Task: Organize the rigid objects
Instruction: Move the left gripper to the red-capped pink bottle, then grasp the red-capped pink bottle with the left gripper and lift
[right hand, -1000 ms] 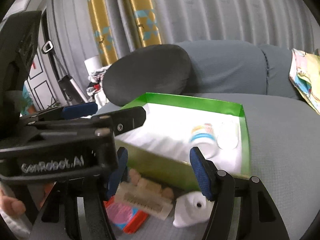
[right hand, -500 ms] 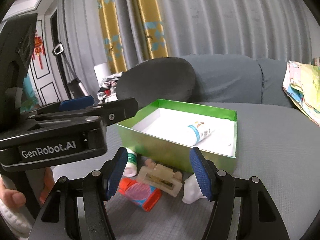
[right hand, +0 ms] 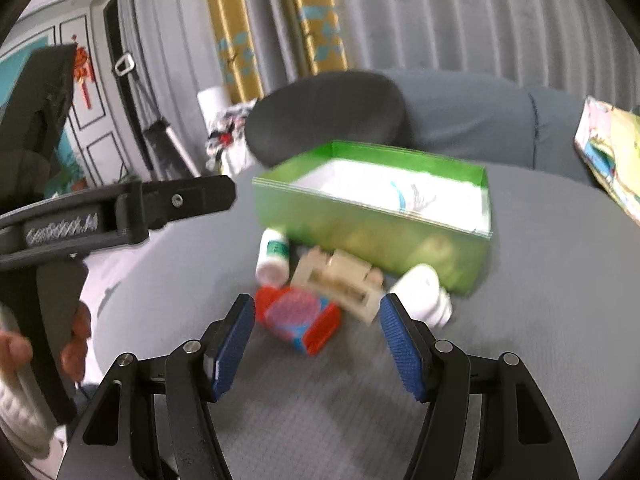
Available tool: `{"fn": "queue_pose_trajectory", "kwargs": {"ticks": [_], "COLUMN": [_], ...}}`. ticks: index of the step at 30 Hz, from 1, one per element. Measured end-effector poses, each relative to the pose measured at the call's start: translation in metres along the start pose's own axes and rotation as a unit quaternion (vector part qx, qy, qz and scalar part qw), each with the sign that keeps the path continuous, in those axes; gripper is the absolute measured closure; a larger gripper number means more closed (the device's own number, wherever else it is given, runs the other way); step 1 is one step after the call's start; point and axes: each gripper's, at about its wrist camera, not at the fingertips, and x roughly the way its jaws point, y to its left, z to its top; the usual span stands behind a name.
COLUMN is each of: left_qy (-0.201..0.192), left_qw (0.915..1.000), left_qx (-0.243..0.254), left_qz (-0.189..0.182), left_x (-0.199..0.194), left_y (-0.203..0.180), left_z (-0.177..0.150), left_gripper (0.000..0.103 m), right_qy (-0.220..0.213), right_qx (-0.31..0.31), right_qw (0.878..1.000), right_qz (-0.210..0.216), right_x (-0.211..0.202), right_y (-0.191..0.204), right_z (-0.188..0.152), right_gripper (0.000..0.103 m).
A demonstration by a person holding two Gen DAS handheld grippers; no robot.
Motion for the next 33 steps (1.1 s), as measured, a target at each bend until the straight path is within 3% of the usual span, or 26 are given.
{"fn": "queue_pose_trajectory", "kwargs": {"ticks": [4,6,9,12,17,25,31,33], "left_qy": [0.063,0.103,0.130,0.139,0.140,0.150,0.156,0.156], "left_qw": [0.9967,0.9907,0.9832,0.9783,0.9772,0.9749,0.9746,0.9743], "left_qx": [-0.049,-0.081,-0.115,-0.127,-0.110,-0.085,-0.075,-0.071], "left_qz": [-0.018,-0.038,-0.057,-0.085,-0.117,-0.141,-0.142,-0.146], "left_x": [0.023,0.039,0.055,0.062,0.076,0.104,0.116,0.118], "left_y": [0.027,0.039,0.048,0.045,0.024,0.002,-0.001,-0.001], "left_z": [-0.020,-0.032,-0.041,-0.042,-0.035,-0.031,-0.032,-0.031], "left_gripper": [0.001,0.001,0.001,0.001,0.001,0.005,0.010,0.021], "right_qy": [0.038,0.059,0.079,0.090,0.090,0.080,0.079,0.084], "right_qx": [-0.001,0.003,0.010,0.016,0.019,0.020,0.010,0.010], "right_qw": [0.999,0.998,0.997,0.995,0.995,0.996,0.996,0.996], "right_qz": [0.013,0.020,0.023,0.024,0.024,0.027,0.031,0.034], "right_x": [0.019,0.032,0.047,0.059,0.071,0.088,0.104,0.109], "right_y": [0.001,-0.001,-0.003,-0.005,-0.006,-0.002,0.004,0.004], "right_z": [-0.017,-0.025,-0.033,-0.038,-0.035,-0.021,-0.014,-0.012], "right_gripper": [0.037,0.037,0.037,0.037,0.037,0.037,0.037,0.037]}}
